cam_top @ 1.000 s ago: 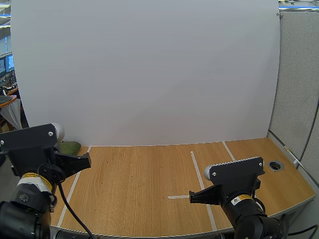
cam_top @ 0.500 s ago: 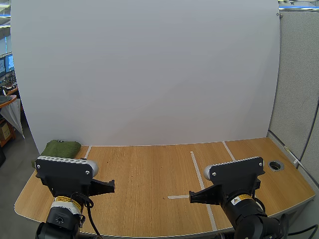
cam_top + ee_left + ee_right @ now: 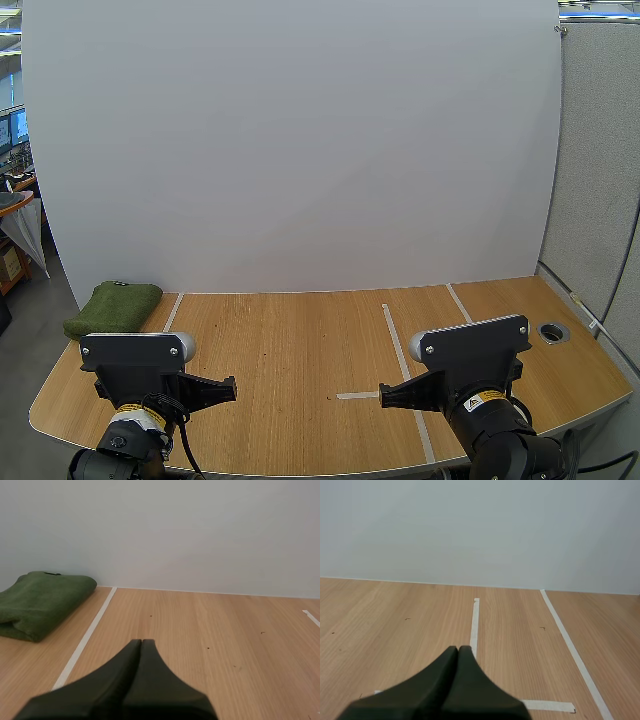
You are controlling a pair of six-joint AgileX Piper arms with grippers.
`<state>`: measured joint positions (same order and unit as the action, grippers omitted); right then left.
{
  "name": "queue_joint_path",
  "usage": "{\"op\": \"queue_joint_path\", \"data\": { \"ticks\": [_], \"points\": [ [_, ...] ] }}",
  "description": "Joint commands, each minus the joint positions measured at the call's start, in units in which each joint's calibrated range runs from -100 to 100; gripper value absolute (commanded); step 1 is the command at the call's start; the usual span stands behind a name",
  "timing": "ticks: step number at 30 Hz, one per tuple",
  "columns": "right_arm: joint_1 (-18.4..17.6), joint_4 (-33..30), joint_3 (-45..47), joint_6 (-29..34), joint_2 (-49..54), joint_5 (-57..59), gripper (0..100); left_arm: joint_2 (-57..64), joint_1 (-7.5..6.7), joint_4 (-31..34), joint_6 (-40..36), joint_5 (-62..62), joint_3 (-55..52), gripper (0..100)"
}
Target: Fold the towel
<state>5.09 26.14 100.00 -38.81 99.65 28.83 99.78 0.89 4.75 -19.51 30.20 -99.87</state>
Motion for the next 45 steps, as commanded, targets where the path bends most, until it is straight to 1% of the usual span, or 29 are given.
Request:
{"op": "queue_joint_path", "data": {
  "ticks": [1, 11, 14, 18, 19, 20, 21, 23, 31, 32, 35, 37, 39, 40, 41, 44, 45],
  "points": [
    [-0.05, 0.29, 0.0, -0.32, 0.35, -0.41, 0, 0.22, 0.07, -0.65, 0.34, -0.83, -0.13, 0],
    [-0.05, 0.29, 0.0, -0.32, 0.35, -0.41, 0, 0.22, 0.15, -0.65, 0.34, -0.84, -0.13, 0],
    [-0.05, 0.29, 0.0, -0.32, 0.35, -0.41, 0, 0.22, 0.8, -0.65, 0.34, -0.84, -0.13, 0],
    [-0.05, 0.29, 0.0, -0.32, 0.35, -0.41, 0, 0.22, 2.77, -0.65, 0.34, -0.84, -0.13, 0],
    [-0.05, 0.73, 0.0, -0.32, 0.35, -0.41, 0, 0.22, 2.97, -0.65, 0.34, -0.84, -0.13, 0],
    [-0.05, 2.58, 0.0, -0.32, 0.35, -0.41, 0, 0.22, 3.1, -0.65, 0.34, -0.84, -0.13, 0],
    [-0.05, 4.65, 0.0, -0.32, 0.35, -0.41, 0, 0.22, 3.1, -0.65, 0.34, -0.84, -0.13, 0],
    [-0.05, 5.94, 0.0, -0.32, 0.35, -0.41, 0, 0.22, 3.1, -0.65, 0.34, -0.84, -0.13, 0],
    [-0.24, 5.94, 0.0, -0.44, 0.35, -0.64, 0, 0.22, 3.1, -0.65, 0.34, -0.84, -0.13, 0],
    [-1.02, 3.86, 0.0, -0.53, 0.35, -1.5, 0, 0.22, 3.1, -0.65, 0.34, -0.84, -0.13, 0],
    [-4.42, -5.59, 0.0, -0.34, 0.35, -2.18, 0, 0.22, 3.1, -0.65, 0.34, -0.84, -0.13, 0],
    [-6.35, -9.39, 0.0, 0.29, 0.35, -1.45, 0, 0.22, 3.1, -0.65, 0.34, -0.84, -0.13, 0],
    [-7.76, -11.56, 0.0, 3.53, 0.35, -1.74, 0, 0.22, 3.1, -0.65, 0.34, -0.84, -0.13, 0],
    [-8.08, -12.46, 0.0, 6.77, 0.35, -1.74, 0, 0.22, 3.1, -0.65, 0.34, -0.84, -0.13, 0],
    [-8.17, -13.49, 0.0, 9.57, 0.35, -1.74, 0, 0.22, 3.1, -0.65, 0.34, -0.84, -0.13, 0],
    [-8.17, -17.45, 0.0, 14.92, 0.35, -1.74, 0, 0.22, 3.1, -0.65, 0.34, -0.84, -0.13, 0],
    [-8.17, -18.82, 0.0, 15.82, 0.35, -1.74, 0, 0.22, 3.1, -0.65, 0.34, -0.84, -0.13, 0]
  ]
}}
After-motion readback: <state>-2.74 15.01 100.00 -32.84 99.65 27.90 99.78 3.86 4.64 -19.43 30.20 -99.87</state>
